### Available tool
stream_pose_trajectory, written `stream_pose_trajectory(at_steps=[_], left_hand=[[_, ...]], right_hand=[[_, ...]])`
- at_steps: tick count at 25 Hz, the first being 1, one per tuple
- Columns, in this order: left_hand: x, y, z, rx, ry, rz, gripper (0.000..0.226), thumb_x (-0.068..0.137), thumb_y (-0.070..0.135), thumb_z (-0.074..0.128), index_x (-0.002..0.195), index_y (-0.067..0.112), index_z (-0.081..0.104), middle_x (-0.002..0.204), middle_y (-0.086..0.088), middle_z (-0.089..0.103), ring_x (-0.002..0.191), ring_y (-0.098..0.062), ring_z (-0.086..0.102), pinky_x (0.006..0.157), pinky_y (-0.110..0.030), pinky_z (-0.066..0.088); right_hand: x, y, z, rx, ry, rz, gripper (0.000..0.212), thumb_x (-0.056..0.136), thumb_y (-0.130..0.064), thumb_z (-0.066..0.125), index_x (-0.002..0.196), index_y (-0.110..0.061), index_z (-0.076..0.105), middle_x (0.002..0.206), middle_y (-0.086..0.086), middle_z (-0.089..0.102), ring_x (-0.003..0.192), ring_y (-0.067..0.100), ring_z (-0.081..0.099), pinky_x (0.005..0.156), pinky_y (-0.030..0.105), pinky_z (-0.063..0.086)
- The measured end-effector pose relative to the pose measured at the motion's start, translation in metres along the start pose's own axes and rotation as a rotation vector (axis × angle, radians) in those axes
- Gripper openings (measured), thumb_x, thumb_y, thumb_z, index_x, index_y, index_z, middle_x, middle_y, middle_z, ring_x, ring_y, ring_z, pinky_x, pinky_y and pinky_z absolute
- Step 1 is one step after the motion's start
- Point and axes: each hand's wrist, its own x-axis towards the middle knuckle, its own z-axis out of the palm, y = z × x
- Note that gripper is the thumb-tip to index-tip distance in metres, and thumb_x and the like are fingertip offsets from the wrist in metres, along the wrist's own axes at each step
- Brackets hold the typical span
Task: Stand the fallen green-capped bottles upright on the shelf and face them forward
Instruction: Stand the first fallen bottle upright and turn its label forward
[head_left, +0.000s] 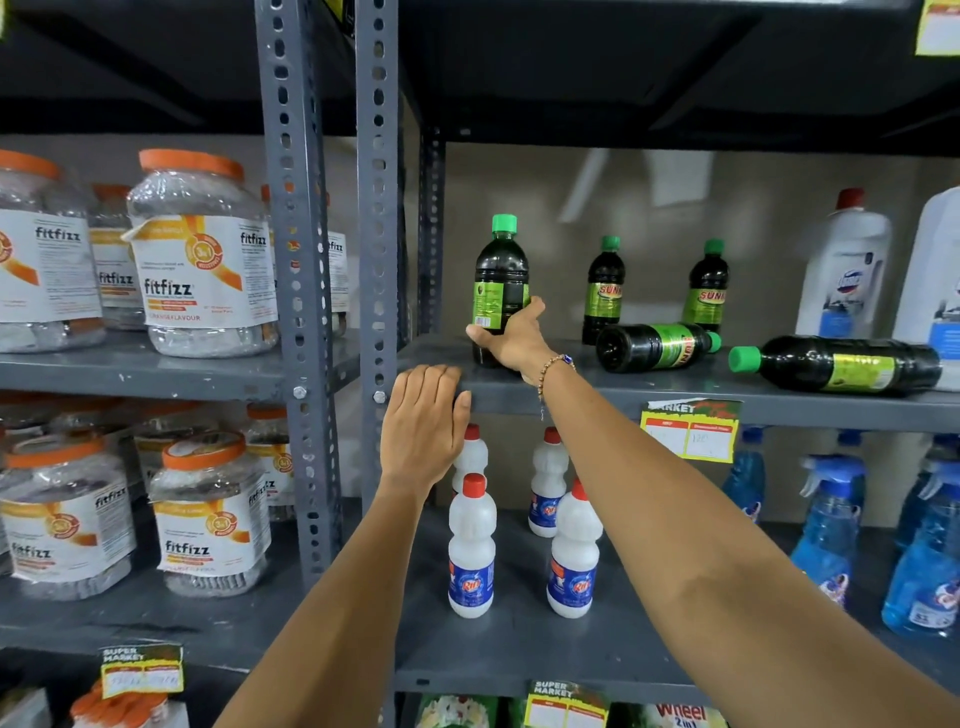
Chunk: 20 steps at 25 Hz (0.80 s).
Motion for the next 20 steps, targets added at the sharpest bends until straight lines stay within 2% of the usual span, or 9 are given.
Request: stream_pose_trajectory(at_steps=[4,6,9,13,17,20], left_hand=[[0.000,0.000,-0.002,0.005,-0.011,-0.001,0.054,0.101,0.037,0.014,0.111,0.007,0.058,0.106,-0.010,0.064,0.099,-0.028,0.058,0.096,-0.037,0.035],[-0.001,0.001,-0.003,0.018,-0.016,-0.001,0.053,0.101,0.036,0.014,0.111,0.007,0.058,0.106,-0.010,0.064,0.099,-0.028,0.058,0.095,-0.037,0.035],[-0.001,0.001,-0.002,0.017,-0.012,0.006,0.047,0.100,0.034,0.021,0.111,0.007,0.058,0.106,-0.010,0.064,0.099,-0.029,0.059,0.095,-0.037,0.034],[-0.001,0.000,-0.002,0.009,-0.003,0.018,0.043,0.099,0.032,0.026,0.112,0.006,0.058,0.106,-0.011,0.064,0.100,-0.030,0.058,0.096,-0.037,0.033],[-0.003,0.001,-0.002,-0.005,0.001,0.008,0.047,0.100,0.034,0.021,0.113,0.007,0.057,0.109,-0.011,0.063,0.103,-0.029,0.057,0.099,-0.038,0.033],[-0.002,0.001,-0.002,-0.012,0.005,0.006,0.045,0.100,0.034,0.023,0.112,0.007,0.057,0.108,-0.010,0.063,0.102,-0.029,0.058,0.099,-0.037,0.033]], right_hand=[[0.000,-0.002,-0.009,0.172,0.029,0.036,0.076,0.073,-0.012,0.075,0.130,-0.010,0.024,0.126,0.012,0.051,0.116,0.026,0.054,0.102,0.040,0.046],[-0.001,-0.001,-0.010,0.106,0.015,0.064,0.077,0.073,-0.010,0.076,0.130,-0.005,0.025,0.124,0.013,0.053,0.117,0.028,0.053,0.099,0.038,0.046],[-0.002,0.001,-0.009,-0.005,0.100,0.056,0.086,0.064,-0.016,0.085,0.128,-0.005,0.029,0.128,0.014,0.050,0.120,0.029,0.049,0.101,0.042,0.045],[-0.007,-0.001,-0.010,0.044,0.038,0.094,0.070,0.073,-0.011,0.077,0.122,-0.003,0.029,0.124,0.018,0.053,0.116,0.030,0.055,0.096,0.038,0.049],[-0.009,0.001,-0.009,-0.095,0.118,0.068,0.082,0.061,-0.020,0.087,0.119,-0.005,0.031,0.129,0.017,0.047,0.119,0.031,0.049,0.101,0.043,0.045],[-0.010,-0.001,-0.010,-0.039,0.056,0.094,0.071,0.070,-0.018,0.080,0.117,-0.005,0.028,0.124,0.016,0.052,0.107,0.024,0.053,0.090,0.033,0.047]])
